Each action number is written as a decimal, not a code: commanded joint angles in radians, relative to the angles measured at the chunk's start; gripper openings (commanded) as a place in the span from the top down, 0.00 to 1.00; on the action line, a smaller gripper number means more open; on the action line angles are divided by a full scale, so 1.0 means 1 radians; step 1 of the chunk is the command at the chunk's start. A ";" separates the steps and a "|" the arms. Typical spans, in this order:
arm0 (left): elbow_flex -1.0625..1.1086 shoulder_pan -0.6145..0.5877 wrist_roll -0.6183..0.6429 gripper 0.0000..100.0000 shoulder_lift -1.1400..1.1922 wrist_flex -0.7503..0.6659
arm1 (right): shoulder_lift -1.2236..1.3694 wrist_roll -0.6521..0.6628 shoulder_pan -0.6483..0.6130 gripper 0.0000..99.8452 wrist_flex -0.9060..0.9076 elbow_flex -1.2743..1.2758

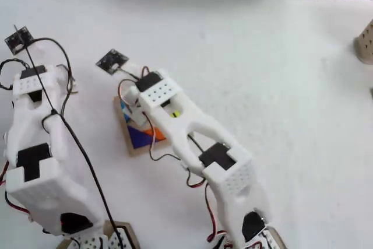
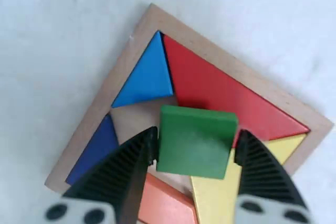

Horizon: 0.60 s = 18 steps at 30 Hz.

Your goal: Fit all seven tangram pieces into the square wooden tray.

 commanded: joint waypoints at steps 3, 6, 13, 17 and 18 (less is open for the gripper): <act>-0.051 -0.007 0.005 0.98 -0.005 0.000 | -0.050 0.020 -0.004 0.74 0.208 -0.176; -0.051 -0.007 0.005 0.98 -0.004 0.000 | -0.073 0.020 -0.001 0.74 0.308 -0.226; -0.048 -0.005 0.005 0.98 -0.004 0.000 | -0.099 -0.012 0.130 0.82 0.320 -0.239; -0.048 -0.005 0.005 0.98 -0.004 0.002 | 0.001 -0.206 0.211 0.98 0.165 -0.239; -0.048 -0.005 0.005 0.98 -0.004 0.003 | 0.036 -0.235 0.222 0.95 0.131 -0.244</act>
